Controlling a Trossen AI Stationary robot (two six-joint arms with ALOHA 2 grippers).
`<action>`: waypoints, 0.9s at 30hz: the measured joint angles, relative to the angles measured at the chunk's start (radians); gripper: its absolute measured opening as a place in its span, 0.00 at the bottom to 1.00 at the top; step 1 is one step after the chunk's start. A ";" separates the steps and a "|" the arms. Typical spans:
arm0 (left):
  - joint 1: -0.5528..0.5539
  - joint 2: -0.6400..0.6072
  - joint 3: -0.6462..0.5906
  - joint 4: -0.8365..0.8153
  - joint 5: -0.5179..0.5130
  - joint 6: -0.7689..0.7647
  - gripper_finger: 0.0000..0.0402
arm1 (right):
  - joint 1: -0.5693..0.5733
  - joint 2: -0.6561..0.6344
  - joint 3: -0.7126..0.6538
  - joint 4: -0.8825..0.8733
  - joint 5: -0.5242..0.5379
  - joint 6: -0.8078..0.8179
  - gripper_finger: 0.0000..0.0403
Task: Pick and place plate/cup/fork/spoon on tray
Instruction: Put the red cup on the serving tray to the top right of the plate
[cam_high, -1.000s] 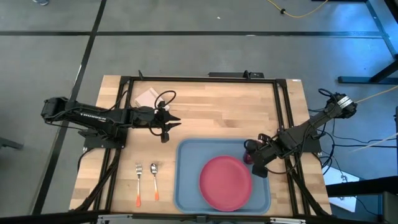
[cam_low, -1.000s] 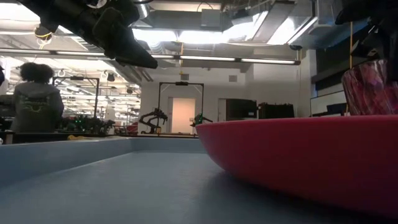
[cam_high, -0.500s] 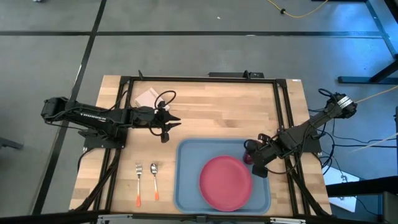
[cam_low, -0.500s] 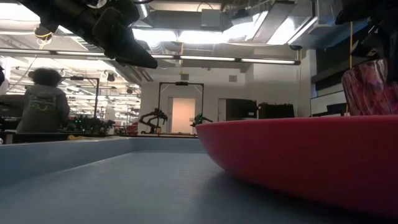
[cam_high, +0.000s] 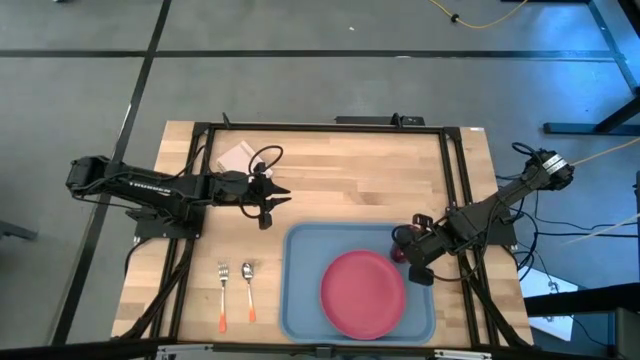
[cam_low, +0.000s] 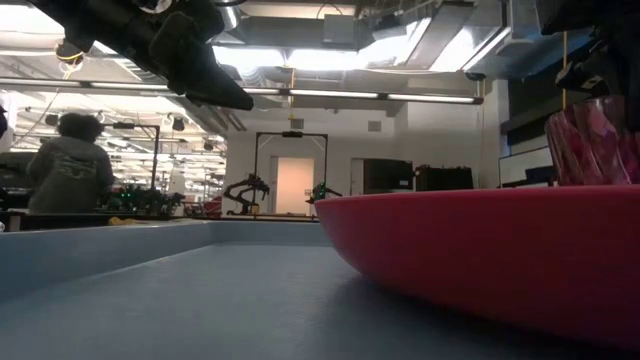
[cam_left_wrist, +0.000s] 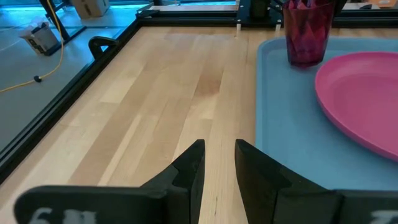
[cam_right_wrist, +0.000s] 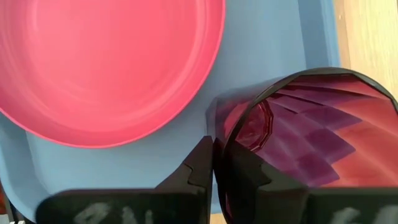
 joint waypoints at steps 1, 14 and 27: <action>0.000 0.000 0.000 0.000 0.000 0.000 0.20 | 0.000 0.000 0.000 0.000 0.000 0.001 0.09; 0.000 0.000 0.000 0.000 0.000 0.000 0.20 | 0.000 0.000 0.000 0.009 0.000 0.063 0.11; 0.000 0.000 0.000 0.000 0.000 0.000 0.20 | 0.000 -0.001 0.000 0.004 -0.027 0.058 0.17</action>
